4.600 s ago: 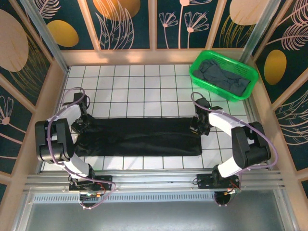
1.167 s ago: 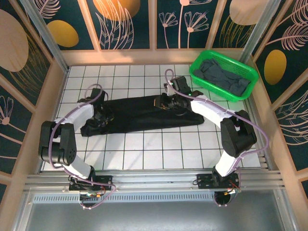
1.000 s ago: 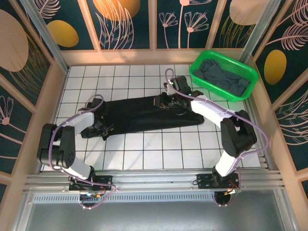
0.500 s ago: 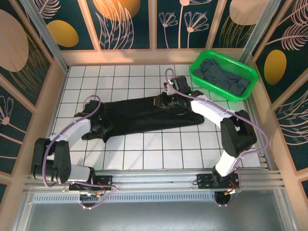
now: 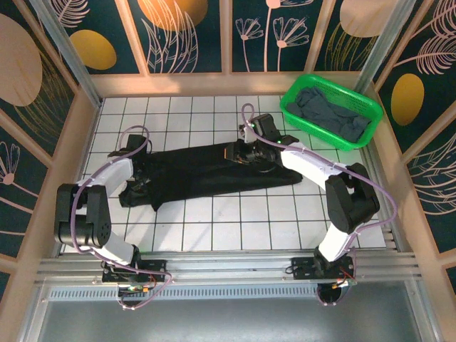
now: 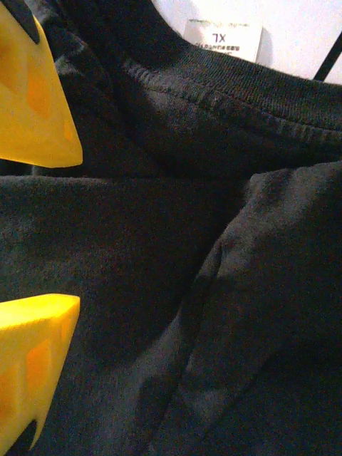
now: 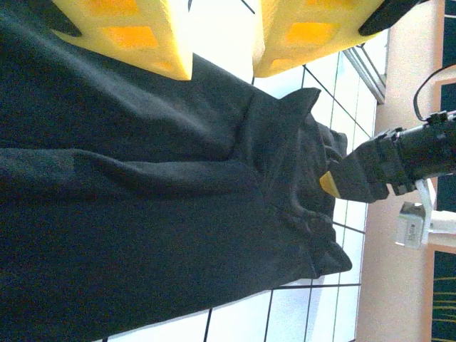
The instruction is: Fold and stack the t-shirts
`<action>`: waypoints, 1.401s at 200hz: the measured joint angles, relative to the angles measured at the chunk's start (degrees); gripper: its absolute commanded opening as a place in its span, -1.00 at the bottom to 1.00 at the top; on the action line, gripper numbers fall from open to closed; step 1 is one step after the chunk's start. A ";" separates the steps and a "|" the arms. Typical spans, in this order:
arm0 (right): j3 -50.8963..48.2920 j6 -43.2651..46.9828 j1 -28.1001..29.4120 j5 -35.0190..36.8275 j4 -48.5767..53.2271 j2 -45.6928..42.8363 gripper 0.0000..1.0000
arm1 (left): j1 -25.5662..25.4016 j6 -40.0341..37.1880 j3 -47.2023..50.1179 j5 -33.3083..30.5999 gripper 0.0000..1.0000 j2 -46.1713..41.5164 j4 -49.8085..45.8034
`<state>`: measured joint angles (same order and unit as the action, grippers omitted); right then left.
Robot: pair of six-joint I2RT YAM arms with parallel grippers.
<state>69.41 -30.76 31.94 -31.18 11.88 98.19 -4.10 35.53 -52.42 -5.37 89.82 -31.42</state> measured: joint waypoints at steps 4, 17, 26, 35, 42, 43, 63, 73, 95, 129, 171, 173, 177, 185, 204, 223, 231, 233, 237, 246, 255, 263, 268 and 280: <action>-0.07 0.00 0.00 0.00 -0.04 0.00 -0.42 | 0.00 -0.15 0.13 -0.13 -0.01 0.13 0.07; -0.55 0.00 0.00 0.00 -0.15 -0.11 -0.42 | 0.00 -0.48 0.63 -0.68 -0.01 0.24 0.44; -1.14 -0.02 0.00 0.00 -0.13 -0.24 -0.42 | 0.00 -0.61 0.94 -0.79 -0.01 0.24 0.79; -1.66 -0.02 0.00 0.00 -0.13 -0.35 -0.42 | 0.00 -0.63 1.42 -0.72 -0.03 0.24 1.49; -2.01 -0.02 0.00 0.00 -0.11 -0.39 -0.42 | 0.00 -0.66 1.81 -0.68 -0.06 0.24 1.88; -2.03 -0.02 0.00 0.00 -0.11 -0.39 -0.42 | 0.00 -0.66 1.90 -0.66 -0.07 0.24 1.95; -2.43 0.00 0.00 0.02 -0.09 -0.42 -0.42 | 0.00 -0.74 3.06 0.33 -0.21 0.26 2.93; -2.40 0.00 0.00 0.02 -0.11 -0.44 -0.42 | 0.00 -0.81 3.34 0.59 -0.27 0.26 3.19; -2.40 0.00 0.00 0.07 -0.09 -0.44 -0.42 | 0.00 -0.90 3.48 1.01 -0.58 0.24 3.61; -2.40 0.00 0.00 0.26 -0.09 -0.44 -0.42 | 0.00 -1.01 3.45 0.96 -1.00 -0.46 3.58; -2.38 0.00 0.00 0.57 0.00 -0.44 -0.42 | 0.00 -0.85 1.07 0.17 -1.00 -3.19 0.28; -2.38 0.00 0.00 0.66 0.02 -0.44 -0.43 | 0.00 -0.85 0.81 0.13 -1.00 -3.19 0.09; -2.38 0.00 -0.02 0.76 0.09 -0.44 -0.43 | 0.00 -0.81 0.13 -0.04 -1.00 -3.19 -0.39; -2.36 0.00 -0.02 1.09 0.13 -0.44 -0.43 | 0.00 -0.81 -1.05 -0.35 -1.00 -3.19 -1.11; -2.25 0.00 -0.02 1.33 0.31 -0.44 -0.43 | 0.00 -0.81 -4.37 -1.62 -1.00 -2.95 -3.52; -2.16 0.00 -0.02 1.40 0.35 -0.44 -0.43 | 0.00 -0.81 -7.72 -3.39 -1.00 -1.88 -4.96; -2.16 0.00 -0.02 1.51 0.35 -0.44 -0.43 | 0.00 -0.83 -9.03 -4.35 -1.00 -1.11 -5.33; -2.16 0.00 -0.02 1.53 0.37 -0.44 -0.43 | 0.00 -0.83 -9.35 -4.55 -1.00 -0.85 -5.42; -2.16 0.00 -0.02 1.55 0.46 -0.44 -0.43 | 0.00 -0.83 -9.75 -4.90 -1.00 -0.50 -5.55; -2.16 0.00 -0.02 1.60 0.55 -0.44 -0.43 | 0.00 -0.85 -10.71 -5.75 -1.00 0.55 -5.99; -2.16 0.00 -0.02 1.62 0.57 -0.44 -0.43 | 0.04 -0.87 -11.72 -6.43 -1.00 1.86 -6.60; -2.16 0.00 -0.02 1.73 0.66 -0.44 -0.43 | 0.04 -0.90 -12.63 -7.02 -1.00 3.10 -7.15; -2.16 0.00 -0.15 1.75 0.74 -0.44 -0.43 | 0.04 -0.96 -13.20 -7.21 -1.00 3.89 -7.39; -2.16 0.00 -0.61 1.75 0.96 -0.44 -0.43 | 0.04 -1.03 -13.97 -7.32 -1.00 5.07 -7.85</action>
<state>67.24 -30.76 31.33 -29.43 12.84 97.76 -4.05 34.50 -66.39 -12.69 94.89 -39.27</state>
